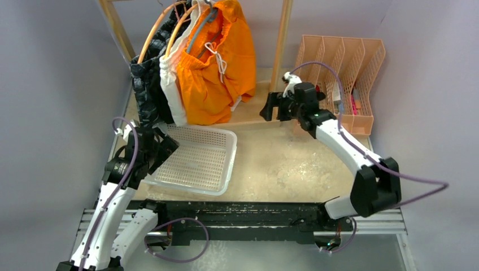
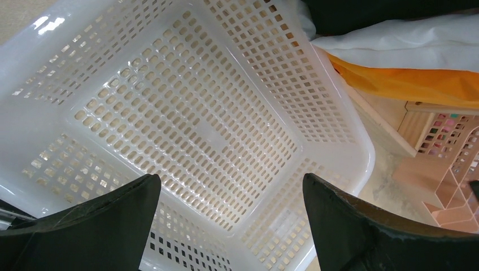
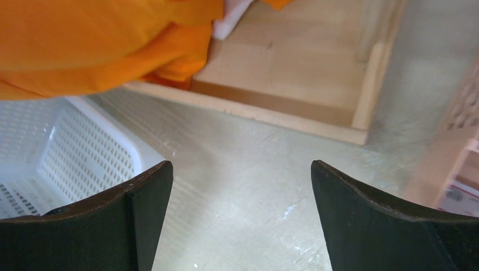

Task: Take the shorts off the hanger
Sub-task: Move the distractor to the corner of the board.

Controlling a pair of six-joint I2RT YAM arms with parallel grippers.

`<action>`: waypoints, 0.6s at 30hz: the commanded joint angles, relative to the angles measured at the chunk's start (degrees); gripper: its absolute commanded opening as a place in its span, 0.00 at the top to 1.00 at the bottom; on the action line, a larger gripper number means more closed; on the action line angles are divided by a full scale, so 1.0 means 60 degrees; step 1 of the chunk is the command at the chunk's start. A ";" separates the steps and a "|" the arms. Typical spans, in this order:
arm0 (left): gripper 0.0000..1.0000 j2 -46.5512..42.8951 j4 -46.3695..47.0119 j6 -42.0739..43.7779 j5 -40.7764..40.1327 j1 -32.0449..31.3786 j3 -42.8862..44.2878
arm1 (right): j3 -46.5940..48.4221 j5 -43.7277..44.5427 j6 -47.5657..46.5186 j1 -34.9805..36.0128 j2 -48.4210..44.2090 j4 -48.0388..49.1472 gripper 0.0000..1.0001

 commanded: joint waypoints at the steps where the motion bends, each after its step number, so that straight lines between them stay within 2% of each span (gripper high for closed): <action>1: 0.04 -0.0343 -0.0074 0.0096 -0.0206 0.0046 0.0328 | 0.0551 -0.0278 -0.0221 0.0615 0.0697 0.0170 0.08; 8: 0.04 -0.0844 -0.0274 -0.0282 -0.0417 0.0053 0.0188 | -0.0017 -0.0347 0.0895 0.1765 0.1741 0.0777 0.08; 12: 0.04 -0.0782 -0.0085 -0.0486 -0.0841 0.0055 0.0174 | 0.0172 -0.0003 0.1775 0.2203 0.2491 0.0850 0.10; 15: 0.04 -0.0314 0.0626 -0.0324 -0.1403 0.0046 0.0259 | 0.0244 0.0990 0.3100 0.2335 0.2989 0.0956 0.11; 18: 0.03 0.0810 0.0747 0.0241 -0.2041 0.0053 0.0888 | 0.0337 0.1582 0.3849 0.2370 0.3429 0.1101 0.11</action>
